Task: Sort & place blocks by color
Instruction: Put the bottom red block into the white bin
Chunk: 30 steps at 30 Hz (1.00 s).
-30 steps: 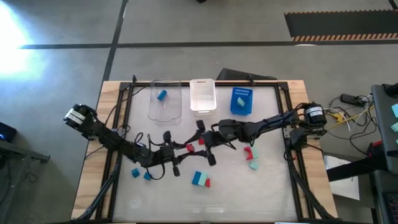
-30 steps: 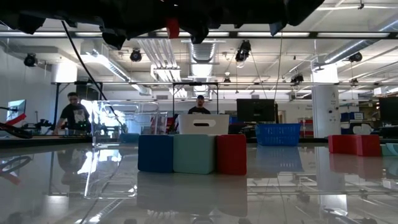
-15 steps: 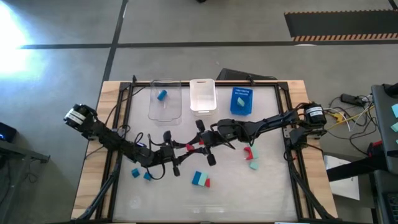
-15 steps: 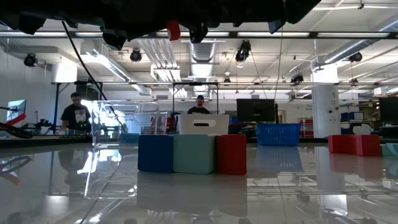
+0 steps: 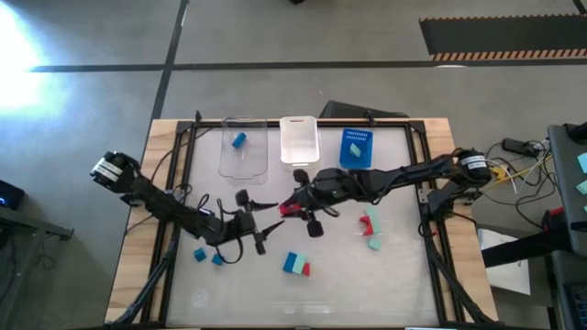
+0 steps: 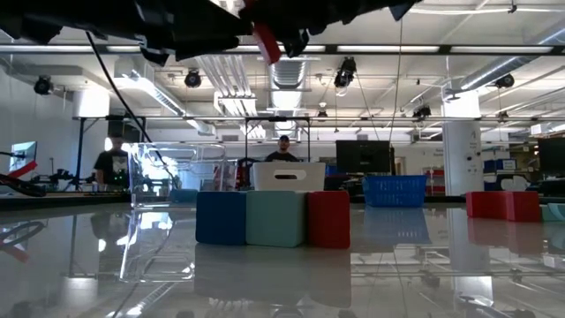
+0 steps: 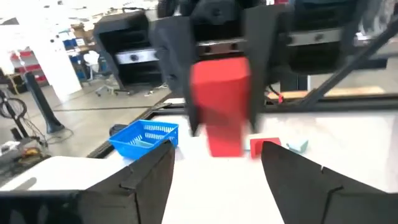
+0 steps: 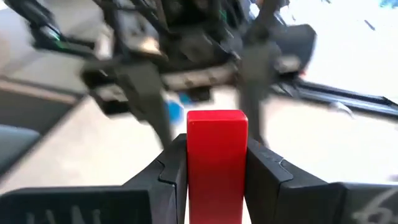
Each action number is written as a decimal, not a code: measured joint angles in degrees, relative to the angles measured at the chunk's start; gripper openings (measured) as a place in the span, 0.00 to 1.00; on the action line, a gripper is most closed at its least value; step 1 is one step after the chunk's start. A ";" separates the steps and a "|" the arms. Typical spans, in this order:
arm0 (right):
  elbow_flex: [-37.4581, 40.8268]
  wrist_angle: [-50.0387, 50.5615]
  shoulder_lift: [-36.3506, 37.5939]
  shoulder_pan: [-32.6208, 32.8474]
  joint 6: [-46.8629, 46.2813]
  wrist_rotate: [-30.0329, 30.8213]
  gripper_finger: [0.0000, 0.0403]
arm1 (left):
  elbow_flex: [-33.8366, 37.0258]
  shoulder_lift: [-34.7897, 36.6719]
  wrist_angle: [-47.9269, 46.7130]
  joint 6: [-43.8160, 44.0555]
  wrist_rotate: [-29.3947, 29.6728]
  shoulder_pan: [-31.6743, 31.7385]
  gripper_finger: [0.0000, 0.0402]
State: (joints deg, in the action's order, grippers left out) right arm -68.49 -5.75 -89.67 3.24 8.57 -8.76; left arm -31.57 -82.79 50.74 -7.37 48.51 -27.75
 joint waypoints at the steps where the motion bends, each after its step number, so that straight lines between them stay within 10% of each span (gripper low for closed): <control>1: -1.09 3.29 0.08 -0.26 0.61 1.79 0.23 | 0.01 0.92 -1.42 -0.94 0.04 0.00 0.56; 13: -12.76 28.25 0.08 -7.46 8.65 14.84 0.23 | 0.13 16.08 -19.54 -5.08 6.07 0.04 0.56; 30: -13.77 10.90 -11.57 -30.18 -0.97 10.73 0.23 | 5.82 29.09 -24.43 -8.47 15.28 0.30 0.56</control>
State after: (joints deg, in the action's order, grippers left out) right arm -82.26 5.15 -101.23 -26.94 7.59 1.98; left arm -25.75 -53.70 26.31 -15.84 63.79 -27.45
